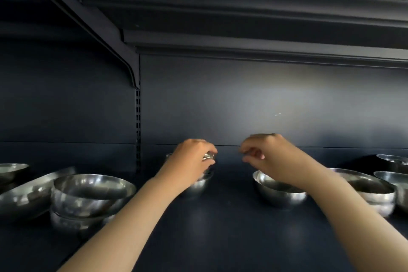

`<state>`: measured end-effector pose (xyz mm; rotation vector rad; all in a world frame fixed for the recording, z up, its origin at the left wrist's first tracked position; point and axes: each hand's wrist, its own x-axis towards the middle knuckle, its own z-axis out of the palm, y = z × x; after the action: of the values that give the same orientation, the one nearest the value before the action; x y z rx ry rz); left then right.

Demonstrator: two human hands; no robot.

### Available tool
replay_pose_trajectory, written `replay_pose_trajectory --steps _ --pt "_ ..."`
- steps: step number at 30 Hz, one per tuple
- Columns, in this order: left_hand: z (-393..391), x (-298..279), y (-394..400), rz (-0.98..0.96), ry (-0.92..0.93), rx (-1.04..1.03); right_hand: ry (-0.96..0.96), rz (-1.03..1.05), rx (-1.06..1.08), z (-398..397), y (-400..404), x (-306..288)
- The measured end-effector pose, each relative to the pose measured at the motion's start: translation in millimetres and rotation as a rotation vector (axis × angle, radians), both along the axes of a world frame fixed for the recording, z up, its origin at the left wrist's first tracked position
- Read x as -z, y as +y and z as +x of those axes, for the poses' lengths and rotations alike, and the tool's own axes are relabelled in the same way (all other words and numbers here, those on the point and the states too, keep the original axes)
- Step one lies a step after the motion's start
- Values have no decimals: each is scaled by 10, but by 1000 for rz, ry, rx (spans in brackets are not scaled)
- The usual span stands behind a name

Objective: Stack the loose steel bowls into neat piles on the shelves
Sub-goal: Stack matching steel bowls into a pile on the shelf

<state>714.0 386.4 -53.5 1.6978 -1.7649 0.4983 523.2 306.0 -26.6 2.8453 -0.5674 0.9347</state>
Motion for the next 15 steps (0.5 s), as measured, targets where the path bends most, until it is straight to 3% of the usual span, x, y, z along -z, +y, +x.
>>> replay_pose_trajectory --steps 6,15 --pt "411 -11 239 33 60 -129 -13 101 -140 868 76 -61" --pt "505 243 253 90 24 -210 93 116 -131 941 -65 194"
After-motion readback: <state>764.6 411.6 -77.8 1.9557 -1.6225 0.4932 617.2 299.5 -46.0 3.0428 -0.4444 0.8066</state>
